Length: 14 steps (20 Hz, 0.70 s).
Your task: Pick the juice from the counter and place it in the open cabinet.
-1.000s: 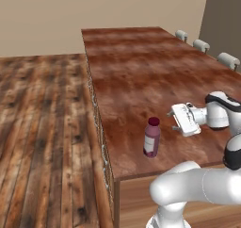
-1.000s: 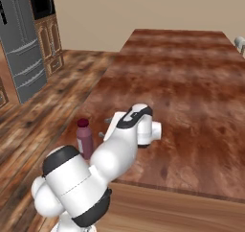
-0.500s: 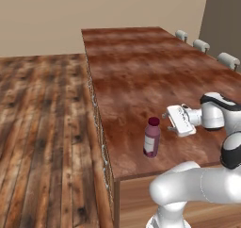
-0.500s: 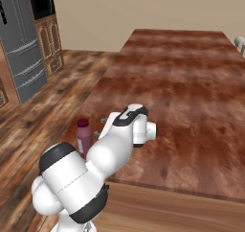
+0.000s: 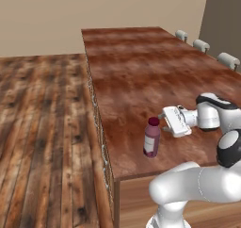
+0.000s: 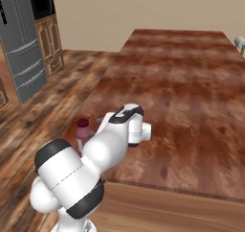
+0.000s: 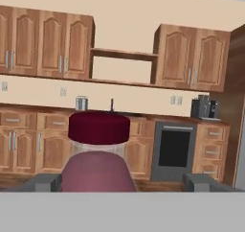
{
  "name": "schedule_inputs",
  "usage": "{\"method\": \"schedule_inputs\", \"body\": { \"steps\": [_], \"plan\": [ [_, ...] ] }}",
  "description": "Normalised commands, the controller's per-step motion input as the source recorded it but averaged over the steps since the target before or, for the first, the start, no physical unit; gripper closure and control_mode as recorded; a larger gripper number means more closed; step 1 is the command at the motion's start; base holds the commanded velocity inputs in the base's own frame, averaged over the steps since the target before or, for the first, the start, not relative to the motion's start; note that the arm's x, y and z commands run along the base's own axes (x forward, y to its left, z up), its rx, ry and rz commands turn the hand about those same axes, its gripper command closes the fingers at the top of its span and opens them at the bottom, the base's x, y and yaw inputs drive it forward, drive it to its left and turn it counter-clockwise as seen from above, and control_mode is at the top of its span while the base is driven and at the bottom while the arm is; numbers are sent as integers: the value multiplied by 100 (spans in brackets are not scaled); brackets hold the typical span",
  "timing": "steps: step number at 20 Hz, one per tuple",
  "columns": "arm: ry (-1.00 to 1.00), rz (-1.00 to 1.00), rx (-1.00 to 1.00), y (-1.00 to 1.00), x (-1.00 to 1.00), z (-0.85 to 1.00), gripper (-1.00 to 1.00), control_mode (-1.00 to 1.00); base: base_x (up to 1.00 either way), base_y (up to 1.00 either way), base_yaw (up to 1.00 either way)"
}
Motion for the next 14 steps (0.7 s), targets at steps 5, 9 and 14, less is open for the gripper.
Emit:
{"method": "schedule_inputs", "body": {
  "steps": [5, 9, 14],
  "plan": [
    [1, 0, 2, 14, -3, -3, -100, -100, 0, 0, 0],
    [1, 0, 2, 13, -5, -4, -100, -100, 0, 0, 0],
    [2, 0, 2, 14, -2, -3, -100, -100, 0, 0, 0]
  ]
}}
